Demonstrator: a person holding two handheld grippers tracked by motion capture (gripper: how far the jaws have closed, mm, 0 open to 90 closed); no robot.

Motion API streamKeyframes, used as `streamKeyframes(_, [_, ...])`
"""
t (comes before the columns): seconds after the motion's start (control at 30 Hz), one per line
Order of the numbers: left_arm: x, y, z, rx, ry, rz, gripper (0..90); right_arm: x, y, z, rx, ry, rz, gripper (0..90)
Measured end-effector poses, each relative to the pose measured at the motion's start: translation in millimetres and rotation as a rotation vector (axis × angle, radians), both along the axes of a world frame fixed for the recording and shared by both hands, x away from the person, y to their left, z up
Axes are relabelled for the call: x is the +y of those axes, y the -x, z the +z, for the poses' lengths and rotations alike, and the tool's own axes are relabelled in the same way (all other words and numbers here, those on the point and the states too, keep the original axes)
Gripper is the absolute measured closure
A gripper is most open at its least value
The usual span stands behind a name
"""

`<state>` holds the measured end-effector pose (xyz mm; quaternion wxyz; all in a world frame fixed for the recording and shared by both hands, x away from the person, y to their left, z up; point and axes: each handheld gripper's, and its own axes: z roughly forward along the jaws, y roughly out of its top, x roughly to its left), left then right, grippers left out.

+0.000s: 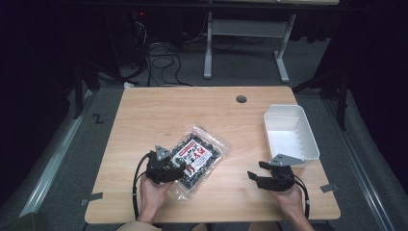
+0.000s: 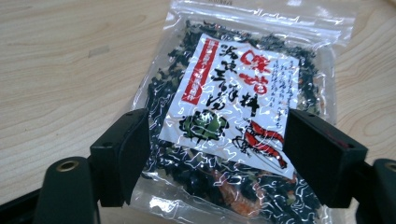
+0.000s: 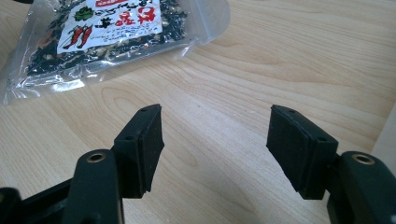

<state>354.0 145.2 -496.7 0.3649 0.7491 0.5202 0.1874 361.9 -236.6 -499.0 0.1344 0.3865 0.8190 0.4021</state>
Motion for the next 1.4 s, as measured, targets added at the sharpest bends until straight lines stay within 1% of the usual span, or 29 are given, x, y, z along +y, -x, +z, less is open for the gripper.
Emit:
streamKeyframes(0.1, [1.4,-4.0,-3.8,0.028,-0.015,0.013,21.7,-0.7,-0.9,-0.3,0.011,0.002,0.001,37.5])
streamKeyframes(0.13, [2.2,-5.3,-4.5,0.037,-0.011,0.018,21.1,-0.8,-1.2,-0.7,0.020,0.003,-0.004,37.7])
streamKeyframes(0.17, [3.7,-6.5,-5.4,0.045,-0.008,0.027,20.9,-0.7,-2.0,-1.6,0.027,0.016,-0.002,37.5])
streamKeyframes(0.2, [3.7,-6.5,-5.4,0.045,-0.008,0.027,20.7,-0.7,-2.0,-1.6,0.027,0.016,-0.002,37.5])
streamKeyframes(0.23, [4.4,-7.4,-6.1,0.052,-0.011,0.031,20.7,-0.7,-3.1,-2.3,0.019,0.025,0.004,37.5])
streamKeyframes(0.27, [4.9,-9.1,-6.8,0.070,-0.011,0.035,20.4,0.6,-4.4,-4.1,0.030,0.040,-0.004,37.3])
streamKeyframes(0.3, [5.1,-10.6,-7.0,0.076,-0.016,0.037,20.4,0.5,-4.8,-4.6,0.028,0.042,-0.002,37.3])
streamKeyframes(0.37, [5.5,-13.1,-7.1,0.078,-0.024,0.042,20.5,0.6,-4.7,-4.7,0.031,0.040,-0.003,37.4])
streamKeyframes(0.4, [6.1,-15.6,-7.4,0.079,-0.029,0.046,20.8,0.7,-4.5,-4.4,0.021,0.041,-0.001,37.4])
streamKeyframes(0.43, [8.7,-19.9,-8.8,0.061,-0.041,0.067,22.5,0.6,-3.4,-3.2,0.014,0.033,0.002,38.0])
streamKeyframes(0.47, [8.7,-19.9,-8.8,0.061,-0.041,0.067,23.2,0.6,-3.4,-3.2,0.014,0.033,0.002,38.0])
streamKeyframes(0.5, [10.9,-24.9,-11.2,0.063,-0.042,0.089,23.2,0.9,-3.2,-2.8,0.014,0.027,0.014,38.8])
streamKeyframes(0.67, [11.8,-31.6,-15.6,0.086,-0.033,0.094,22.4,3.1,-2.6,-4.1,0.016,0.028,0.026,38.5])
streamKeyframes(0.73, [11.8,-34.0,-17.6,0.104,-0.034,0.094,22.4,3.3,-2.7,-4.2,0.016,0.032,0.028,38.4])
streamKeyframes(0.77, [13.1,-37.2,-19.8,0.131,-0.030,0.097,22.5,3.4,-2.5,-4.5,0.012,0.032,0.028,38.2])
streamKeyframes(0.8, [13.5,-39.1,-21.6,0.144,-0.034,0.099,22.5,3.3,-2.4,-4.6,0.011,0.031,0.028,38.2])
streamKeyframes(0.83, [13.6,-41.6,-23.7,0.163,-0.046,0.095,22.4,3.1,-2.5,-4.7,0.012,0.029,0.029,38.2])
streamKeyframes(0.87, [13.6,-41.6,-23.7,0.163,-0.046,0.095,22.0,3.1,-2.5,-4.7,0.012,0.029,0.029,38.2])
streamKeyframes(0.9, [13.5,-43.3,-25.4,0.174,-0.047,0.091,22.0,3.0,-3.0,-4.9,0.015,0.031,0.028,38.7])
streamKeyframes(0.93, [14.0,-44.5,-26.5,0.185,-0.041,0.090,21.3,2.8,-3.1,-4.8,0.019,0.034,0.026,39.1])
streamKeyframes(1.0, [16.4,-46.5,-27.7,0.204,-0.013,0.087,20.7,2.0,-3.6,-5.3,0.016,0.034,0.028,39.2])
streamKeyframes(1.03, [19.0,-48.0,-28.8,0.218,0.001,0.078,20.5,1.5,-4.2,-5.7,0.025,0.031,0.026,39.0])
streamKeyframes(1.13, [19.6,-48.0,-29.4,0.217,0.007,0.067,21.2,1.8,-3.7,-5.6,0.023,0.032,0.028,38.8])
streamKeyframes(1.17, [19.5,-47.5,-29.0,0.220,0.012,0.041,22.5,2.0,-3.6,-5.6,0.020,0.033,0.031,38.7])
streamKeyframes(1.2, [19.1,-47.2,-28.7,0.231,0.013,0.031,25.0,2.8,-2.9,-5.3,0.023,0.030,0.033,38.5])
streamKeyframes(1.23, [18.0,-46.6,-28.3,0.237,0.011,0.026,25.1,3.1,-3.0,-5.4,0.019,0.036,0.037,38.5])
streamKeyframes(1.27, [16.7,-45.6,-27.8,0.237,0.007,0.017,25.3,3.6,-2.5,-5.4,0.017,0.042,0.031,38.9])
streamKeyframes(1.3, [15.5,-44.6,-27.5,0.230,-0.004,0.009,26.5,3.4,-2.7,-5.4,0.015,0.035,0.013,39.1])
streamKeyframes(1.4, [14.4,-43.4,-27.5,0.224,-0.009,-0.013,27.1,1.6,-4.4,-5.2,0.022,0.023,0.003,38.5])
